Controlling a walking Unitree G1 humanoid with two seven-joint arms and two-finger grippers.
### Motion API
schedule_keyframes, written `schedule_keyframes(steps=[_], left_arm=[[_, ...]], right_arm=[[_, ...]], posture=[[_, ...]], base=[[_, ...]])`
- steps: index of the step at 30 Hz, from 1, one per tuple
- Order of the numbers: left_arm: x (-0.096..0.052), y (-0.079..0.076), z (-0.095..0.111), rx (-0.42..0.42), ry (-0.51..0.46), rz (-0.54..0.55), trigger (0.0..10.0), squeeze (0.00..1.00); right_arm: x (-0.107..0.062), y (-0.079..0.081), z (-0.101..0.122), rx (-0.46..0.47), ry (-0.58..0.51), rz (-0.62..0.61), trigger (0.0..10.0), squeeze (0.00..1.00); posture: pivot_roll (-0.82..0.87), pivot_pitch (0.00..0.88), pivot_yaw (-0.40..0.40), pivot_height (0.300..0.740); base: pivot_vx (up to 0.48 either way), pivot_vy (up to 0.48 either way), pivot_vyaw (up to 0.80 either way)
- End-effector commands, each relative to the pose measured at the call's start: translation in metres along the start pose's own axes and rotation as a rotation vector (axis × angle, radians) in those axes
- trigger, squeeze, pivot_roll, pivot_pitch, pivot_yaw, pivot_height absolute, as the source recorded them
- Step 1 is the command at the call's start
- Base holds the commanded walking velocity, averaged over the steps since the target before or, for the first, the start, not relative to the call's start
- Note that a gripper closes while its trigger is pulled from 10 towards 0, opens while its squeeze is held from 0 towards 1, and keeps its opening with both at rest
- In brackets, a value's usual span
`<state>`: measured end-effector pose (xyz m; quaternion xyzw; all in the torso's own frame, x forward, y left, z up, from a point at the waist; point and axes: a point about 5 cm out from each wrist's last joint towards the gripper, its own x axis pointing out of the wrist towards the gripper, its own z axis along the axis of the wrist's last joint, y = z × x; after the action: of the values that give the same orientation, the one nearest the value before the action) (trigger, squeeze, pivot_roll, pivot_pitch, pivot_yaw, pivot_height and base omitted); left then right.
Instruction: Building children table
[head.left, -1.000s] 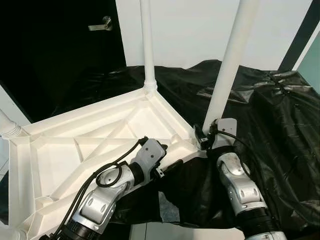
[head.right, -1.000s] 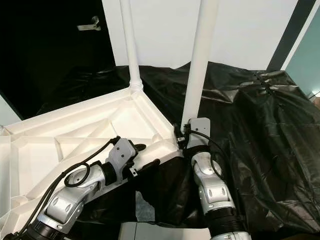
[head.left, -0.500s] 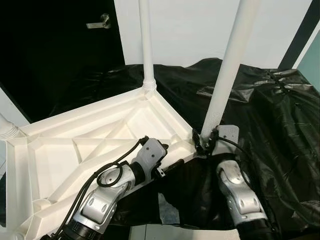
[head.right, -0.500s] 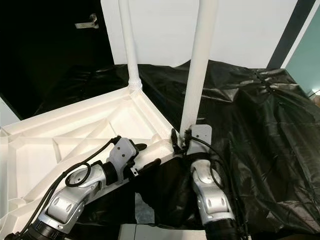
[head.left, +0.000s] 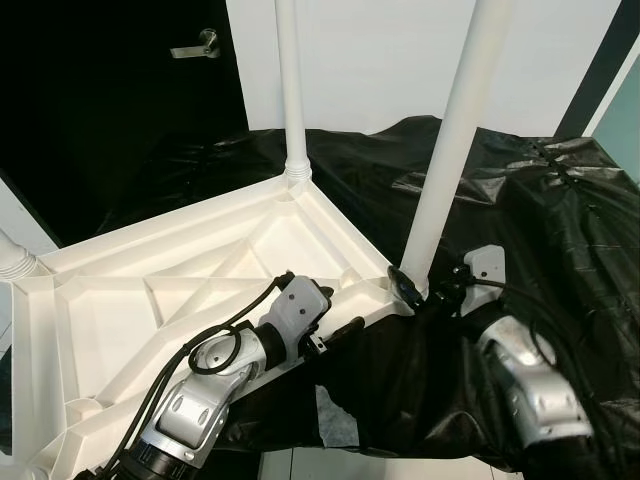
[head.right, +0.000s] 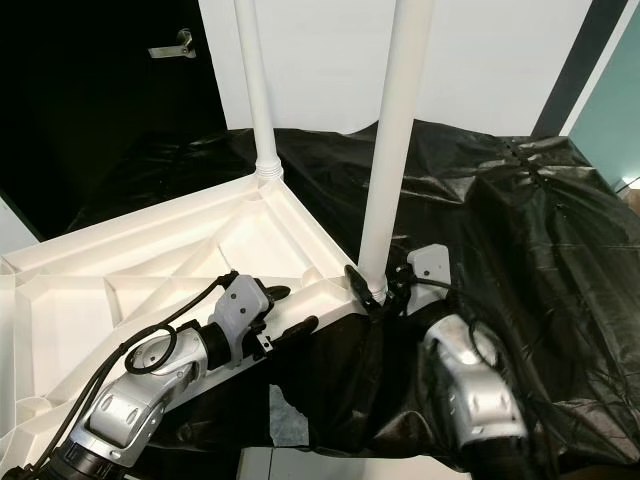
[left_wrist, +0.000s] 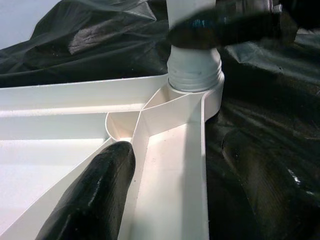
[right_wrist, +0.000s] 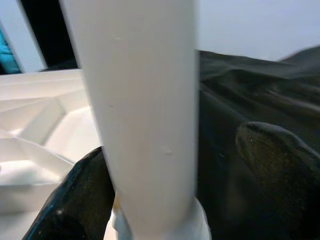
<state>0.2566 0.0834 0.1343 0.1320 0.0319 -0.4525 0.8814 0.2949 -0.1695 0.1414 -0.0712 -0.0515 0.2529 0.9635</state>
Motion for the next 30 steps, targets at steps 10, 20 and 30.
schedule_keyframes(steps=[10,20,30], left_arm=[[0.0,0.001,0.003,0.0,-0.004,-0.029,10.0,0.0],[-0.002,-0.001,0.003,-0.007,-0.005,-0.017,10.0,0.0],[0.001,-0.003,0.003,-0.01,-0.007,-0.038,10.0,0.0]], right_arm=[[0.032,0.001,-0.002,-0.048,0.074,0.3,7.3,0.0],[0.023,0.0,-0.013,-0.022,0.11,0.357,0.0,0.0],[0.02,-0.004,-0.02,-0.025,0.151,0.092,10.0,0.0]], posture=[[0.02,0.0,-0.02,0.74],[0.02,0.0,-0.029,0.74],[-0.01,0.0,-0.011,0.74]], base=[[0.0,0.0,0.0],[0.0,0.0,0.0],[0.0,0.0,0.0]])
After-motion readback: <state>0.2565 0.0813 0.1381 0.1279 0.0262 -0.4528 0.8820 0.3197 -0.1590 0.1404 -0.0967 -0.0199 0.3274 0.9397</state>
